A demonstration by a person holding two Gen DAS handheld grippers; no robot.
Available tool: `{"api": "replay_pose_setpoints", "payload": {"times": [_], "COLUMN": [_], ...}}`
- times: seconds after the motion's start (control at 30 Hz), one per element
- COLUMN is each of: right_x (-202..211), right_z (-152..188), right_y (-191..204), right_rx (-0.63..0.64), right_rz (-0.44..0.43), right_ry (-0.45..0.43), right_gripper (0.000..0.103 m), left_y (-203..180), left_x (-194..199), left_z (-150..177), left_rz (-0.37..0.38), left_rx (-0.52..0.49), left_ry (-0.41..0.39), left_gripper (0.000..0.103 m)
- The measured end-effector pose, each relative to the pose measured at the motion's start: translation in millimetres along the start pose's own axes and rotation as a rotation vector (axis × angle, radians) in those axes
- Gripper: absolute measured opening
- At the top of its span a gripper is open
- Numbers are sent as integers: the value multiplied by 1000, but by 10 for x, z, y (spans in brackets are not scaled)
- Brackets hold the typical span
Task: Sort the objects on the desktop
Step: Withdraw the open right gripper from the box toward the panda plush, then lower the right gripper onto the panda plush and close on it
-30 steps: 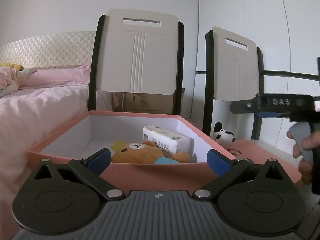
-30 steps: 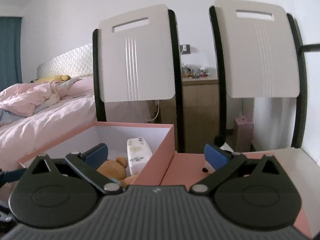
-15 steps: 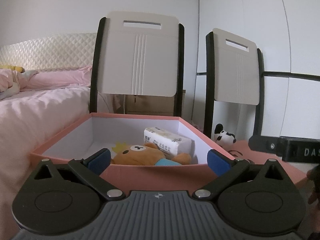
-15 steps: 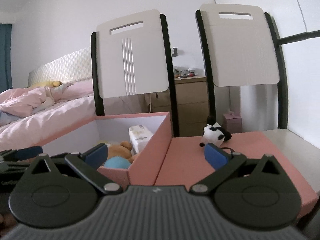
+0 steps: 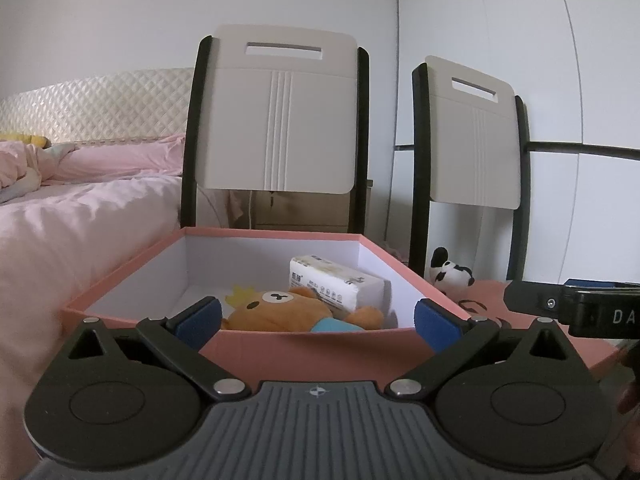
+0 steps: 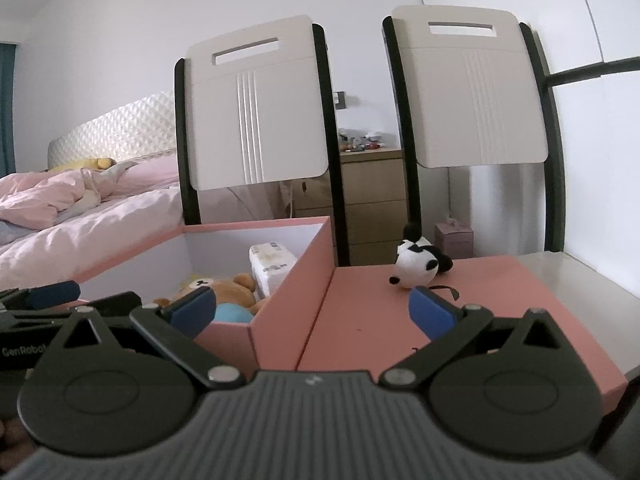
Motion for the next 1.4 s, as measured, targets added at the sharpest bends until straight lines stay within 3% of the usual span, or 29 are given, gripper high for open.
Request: {"api": "replay_pose_setpoints", "payload": {"times": [0.67,0.87,1.23,1.4], "right_x": [-4,-114,-909,-1473], "right_z": [-9,-168,-676,-659], "right_y": [-16,-155,-452,-565], "right_rx": [-20,-56,-86,-112], "right_rz": [0,-20,51,80], "right_ry": [-3,21,86,133], "right_gripper": [103,103,103,103], "left_y": [-5,5,-18,-19], "left_x": [9,23,26,19], "left_z": [-4,-17,-26,-20], "left_rz": [2,9,8,7], "left_rx": [-3,7,14,11], "left_ry": [-1,-5,-13,-12], "left_gripper": [103,103,103,103]}}
Point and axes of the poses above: each gripper's, at about its wrist camera, not at the fingertips, and x roughly against the way its jaws point, y to its left, z to its underside, the point moved 1 cm from there along -x, roughly the way its jaws point, and after that the axes turned 11 degrees about z, right-handed, at the moved point
